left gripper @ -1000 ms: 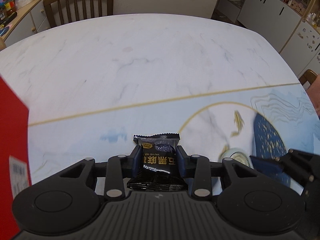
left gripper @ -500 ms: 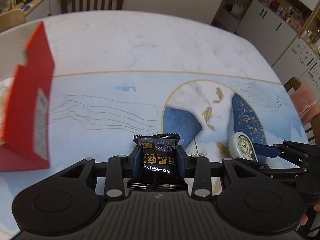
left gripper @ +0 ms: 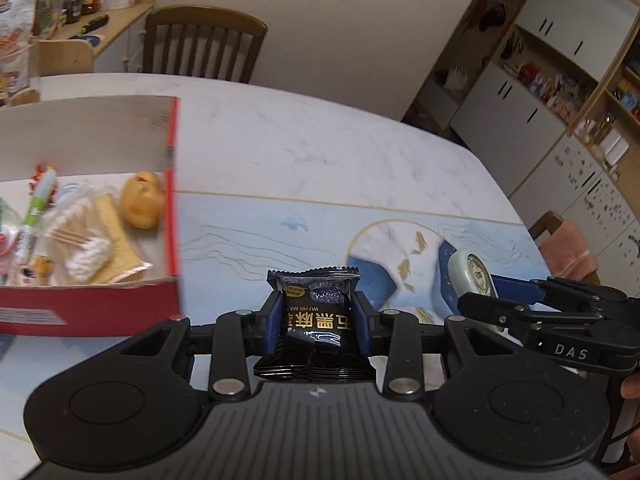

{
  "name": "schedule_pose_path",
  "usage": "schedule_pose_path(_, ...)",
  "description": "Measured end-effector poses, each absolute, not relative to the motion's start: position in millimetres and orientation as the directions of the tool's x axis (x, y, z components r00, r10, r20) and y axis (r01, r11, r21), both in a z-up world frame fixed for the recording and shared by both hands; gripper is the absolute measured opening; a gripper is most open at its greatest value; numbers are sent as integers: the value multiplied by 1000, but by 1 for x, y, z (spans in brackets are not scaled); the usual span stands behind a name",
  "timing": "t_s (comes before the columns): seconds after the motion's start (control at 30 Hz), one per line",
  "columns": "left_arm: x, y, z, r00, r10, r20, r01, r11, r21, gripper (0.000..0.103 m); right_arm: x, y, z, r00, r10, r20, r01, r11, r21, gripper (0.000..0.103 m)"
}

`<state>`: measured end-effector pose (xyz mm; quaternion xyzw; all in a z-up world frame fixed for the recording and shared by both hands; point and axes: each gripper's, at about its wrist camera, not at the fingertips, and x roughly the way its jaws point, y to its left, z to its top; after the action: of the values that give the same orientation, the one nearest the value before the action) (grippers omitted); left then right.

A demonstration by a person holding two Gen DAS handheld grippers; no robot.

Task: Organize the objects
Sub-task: 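Carry the black packet and correction tape over the red box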

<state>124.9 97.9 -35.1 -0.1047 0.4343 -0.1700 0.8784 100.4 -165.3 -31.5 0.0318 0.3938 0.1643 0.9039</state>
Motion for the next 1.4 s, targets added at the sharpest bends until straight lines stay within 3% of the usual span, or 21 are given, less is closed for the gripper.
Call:
schedule_pose_path(0.47,120,214,-10,648,-357,-672,180,930,-321,35,122,-48,4,642,363,-676,-360,920,152,49)
schedule_pose_path(0.73,128,278,-9,701,-264,-663,144,962,-231,35,145,27,14,628,379,-680,-435,895,98,49)
schedule_pose_path(1.0,149,323,-21,695,-189,-694,103,981,-164,35,176,84,7,587,356,-727,-491,871,29,49)
schedule_pose_path(1.4,206,334,-50,617,-187,-765,108,982,-153,35,218,137,-29,527,303,-794,-523,852,-23,49)
